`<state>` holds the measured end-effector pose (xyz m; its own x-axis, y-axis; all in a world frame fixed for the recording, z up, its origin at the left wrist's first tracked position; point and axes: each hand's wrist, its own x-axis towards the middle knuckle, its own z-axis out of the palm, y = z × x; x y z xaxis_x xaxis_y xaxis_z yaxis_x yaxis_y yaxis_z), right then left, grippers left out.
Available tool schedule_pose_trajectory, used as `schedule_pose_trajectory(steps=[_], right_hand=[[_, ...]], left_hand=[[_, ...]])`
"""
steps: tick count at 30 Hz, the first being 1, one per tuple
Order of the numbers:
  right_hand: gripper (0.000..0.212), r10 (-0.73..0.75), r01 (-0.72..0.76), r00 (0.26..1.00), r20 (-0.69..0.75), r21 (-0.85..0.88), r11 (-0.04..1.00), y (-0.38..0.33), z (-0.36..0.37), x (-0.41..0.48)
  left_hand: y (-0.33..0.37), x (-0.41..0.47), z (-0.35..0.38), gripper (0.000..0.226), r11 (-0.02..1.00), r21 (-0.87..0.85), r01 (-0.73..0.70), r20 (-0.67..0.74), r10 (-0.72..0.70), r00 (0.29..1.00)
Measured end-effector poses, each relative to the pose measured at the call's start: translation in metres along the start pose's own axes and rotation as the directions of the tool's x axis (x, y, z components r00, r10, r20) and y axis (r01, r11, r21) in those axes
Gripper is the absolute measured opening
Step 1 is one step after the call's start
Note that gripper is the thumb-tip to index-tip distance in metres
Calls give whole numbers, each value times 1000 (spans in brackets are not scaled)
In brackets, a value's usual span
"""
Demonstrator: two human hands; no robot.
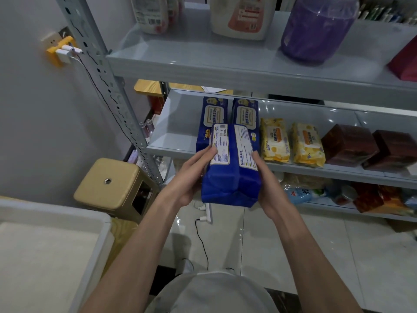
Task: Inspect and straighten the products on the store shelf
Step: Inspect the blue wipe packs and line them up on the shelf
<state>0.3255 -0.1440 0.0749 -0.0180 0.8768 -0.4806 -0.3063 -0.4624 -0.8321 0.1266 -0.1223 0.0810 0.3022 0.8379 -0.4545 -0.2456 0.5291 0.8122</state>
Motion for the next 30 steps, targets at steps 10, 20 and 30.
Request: schedule_pose_trajectory(steps=[10, 20, 30], right_hand=[[43, 46, -46, 999, 1, -82, 996, -8, 6, -7], [83, -60, 84, 991, 116, -213, 973, -19, 18, -19], [50, 27, -5, 997, 72, -288, 958, -11, 13, -8]], left_hand=[[2, -6, 3, 56, 995, -74, 64, -23, -66, 998], [-8, -10, -25, 89, 848, -472, 240, 167, -181, 969], [14, -18, -9, 78, 971, 217, -97, -90, 119, 989]])
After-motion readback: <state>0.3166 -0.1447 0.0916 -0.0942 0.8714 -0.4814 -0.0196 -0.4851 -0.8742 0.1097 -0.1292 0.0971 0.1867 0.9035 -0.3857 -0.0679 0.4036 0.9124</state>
